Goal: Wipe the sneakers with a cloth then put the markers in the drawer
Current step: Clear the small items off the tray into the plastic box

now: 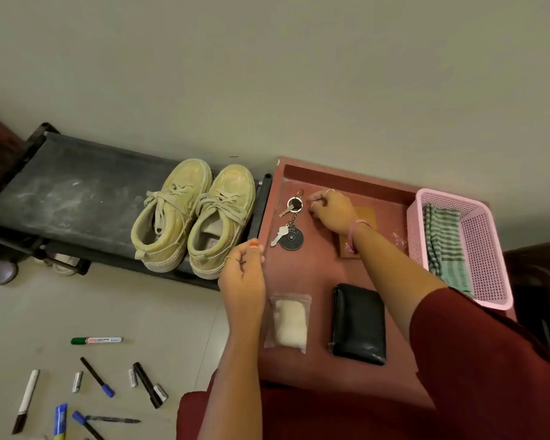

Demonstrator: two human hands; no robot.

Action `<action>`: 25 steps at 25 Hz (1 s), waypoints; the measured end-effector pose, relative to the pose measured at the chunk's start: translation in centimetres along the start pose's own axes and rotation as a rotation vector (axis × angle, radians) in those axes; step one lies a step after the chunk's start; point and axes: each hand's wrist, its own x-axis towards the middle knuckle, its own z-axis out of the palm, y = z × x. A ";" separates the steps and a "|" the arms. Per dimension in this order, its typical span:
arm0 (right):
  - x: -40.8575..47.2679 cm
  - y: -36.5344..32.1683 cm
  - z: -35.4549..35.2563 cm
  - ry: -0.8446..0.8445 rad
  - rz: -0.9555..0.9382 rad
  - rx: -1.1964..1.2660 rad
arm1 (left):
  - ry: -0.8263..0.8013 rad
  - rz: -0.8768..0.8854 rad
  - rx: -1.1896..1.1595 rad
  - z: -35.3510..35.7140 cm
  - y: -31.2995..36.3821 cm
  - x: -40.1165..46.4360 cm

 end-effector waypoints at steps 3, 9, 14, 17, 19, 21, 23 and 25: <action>1.1 0.0 0.6 0.033 0.094 0.046 | 0.007 0.003 -0.002 0.0 -0.3 0.4; 1.3 -0.9 1.2 -0.031 0.078 0.037 | -0.006 -0.018 0.006 0.1 -0.3 0.3; 1.3 -1.1 1.7 -0.076 0.095 0.015 | -0.002 -0.023 0.020 0.0 -0.3 0.3; 1.2 -1.3 2.0 -0.076 0.069 0.015 | 0.004 -0.024 0.031 0.0 -0.4 0.4; 1.0 -1.3 2.2 -0.064 0.036 0.007 | 0.002 -0.019 0.038 0.0 -0.5 0.5; 0.9 -1.3 2.5 -0.067 0.036 0.037 | -0.001 -0.014 0.041 0.1 -0.5 0.5; 0.8 -1.2 2.8 -0.082 0.081 0.110 | 0.000 -0.012 0.038 0.2 -0.5 0.5; 0.6 -1.2 2.9 -0.107 0.104 0.163 | -0.001 -0.007 0.038 0.2 -0.4 0.5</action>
